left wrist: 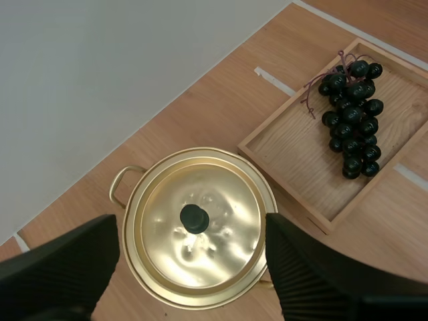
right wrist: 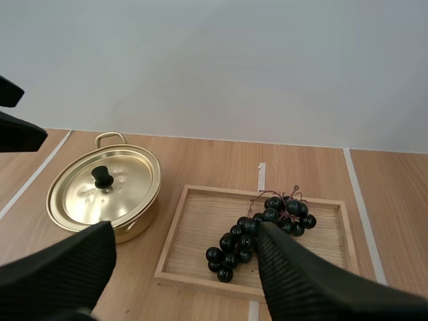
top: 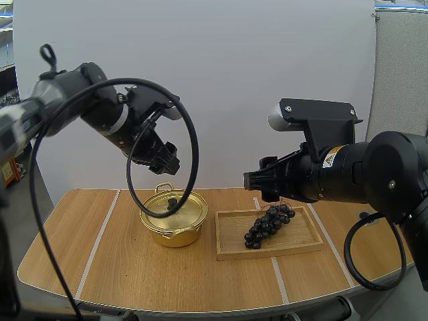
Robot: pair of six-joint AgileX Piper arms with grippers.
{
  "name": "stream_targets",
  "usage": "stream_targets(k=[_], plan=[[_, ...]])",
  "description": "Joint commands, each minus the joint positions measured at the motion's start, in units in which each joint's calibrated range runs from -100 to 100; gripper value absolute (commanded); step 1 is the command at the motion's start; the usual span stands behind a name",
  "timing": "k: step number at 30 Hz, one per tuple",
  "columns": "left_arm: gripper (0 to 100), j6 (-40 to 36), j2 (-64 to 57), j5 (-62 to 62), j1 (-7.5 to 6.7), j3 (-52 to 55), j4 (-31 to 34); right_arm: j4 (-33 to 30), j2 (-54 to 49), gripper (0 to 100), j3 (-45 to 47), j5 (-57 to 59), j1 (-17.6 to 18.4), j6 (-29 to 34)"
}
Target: Open the pot, put the grape inside, and close it
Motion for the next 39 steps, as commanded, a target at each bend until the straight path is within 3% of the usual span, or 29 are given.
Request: stream_targets(k=[1, 6, 23, 39], plan=[[100, 0.3, 3.8, 1.7, -1.49, -2.4, 2.5, -0.3, 0.1, 100, -0.4, -1.3, -0.2, 0.3], [100, -0.4, 9.2, 2.1, -3.38, -2.9, 6.7, -0.2, 0.1, 100, -0.4, -1.3, -0.2, 0.3], [100, -1.0, 24.7, -2.9, -3.39, -4.9, 9.0, 0.1, 0.1, 100, -0.4, -1.3, -0.2, 0.3], [100, -1.0, 30.6, -7.7, -3.39, -6.9, 9.3, 0.1, 0.1, 100, -0.4, -1.3, -0.2, 0.3]])
